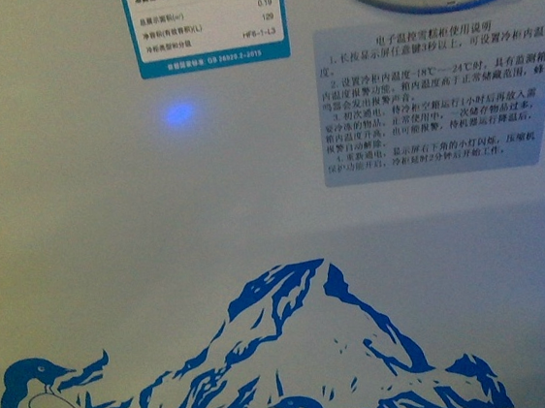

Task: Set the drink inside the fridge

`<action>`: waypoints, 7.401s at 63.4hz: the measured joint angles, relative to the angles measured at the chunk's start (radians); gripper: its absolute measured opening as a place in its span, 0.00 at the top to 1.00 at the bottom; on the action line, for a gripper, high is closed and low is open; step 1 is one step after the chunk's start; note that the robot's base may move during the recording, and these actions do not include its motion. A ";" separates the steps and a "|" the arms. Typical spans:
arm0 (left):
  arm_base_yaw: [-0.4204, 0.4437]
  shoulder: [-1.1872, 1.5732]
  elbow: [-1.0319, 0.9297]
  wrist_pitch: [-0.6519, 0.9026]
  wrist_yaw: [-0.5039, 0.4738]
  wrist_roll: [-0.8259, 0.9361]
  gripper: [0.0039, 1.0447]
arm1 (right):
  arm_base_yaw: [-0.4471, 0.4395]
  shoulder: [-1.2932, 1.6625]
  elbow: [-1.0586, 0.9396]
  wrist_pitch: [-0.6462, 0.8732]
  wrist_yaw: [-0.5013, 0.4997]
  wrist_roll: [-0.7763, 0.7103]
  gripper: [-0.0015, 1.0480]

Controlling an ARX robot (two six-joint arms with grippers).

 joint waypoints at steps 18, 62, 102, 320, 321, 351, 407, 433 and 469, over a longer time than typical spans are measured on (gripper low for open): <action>0.000 0.000 0.000 0.000 0.000 0.000 0.08 | -0.003 0.258 0.220 -0.007 0.087 -0.003 0.07; 0.000 0.000 0.000 0.000 0.000 0.000 0.08 | -0.001 0.594 0.541 -0.063 0.149 -0.001 0.07; 0.000 0.000 0.000 0.000 0.000 0.000 0.08 | 0.009 0.624 0.558 -0.073 0.125 0.043 0.42; 0.000 0.000 0.000 0.000 0.000 0.000 0.08 | 0.824 -2.060 -0.591 -0.384 0.695 -0.068 0.62; 0.000 0.000 0.000 0.000 0.000 0.000 0.08 | 0.824 -2.060 -0.591 -0.384 0.695 -0.068 0.62; 0.000 0.000 0.000 0.000 0.000 0.000 0.08 | 0.824 -2.060 -0.595 -0.384 0.695 -0.069 0.62; 0.000 0.000 0.000 0.000 0.000 0.000 0.08 | 0.824 -2.060 -0.595 -0.384 0.695 -0.071 0.62; 0.000 0.000 0.000 0.000 0.000 0.000 0.08 | 0.824 -2.060 -0.595 -0.384 0.695 -0.072 0.62; 0.106 1.046 0.420 0.679 0.549 0.284 0.08 | 0.825 -2.060 -0.595 -0.384 0.695 -0.072 0.62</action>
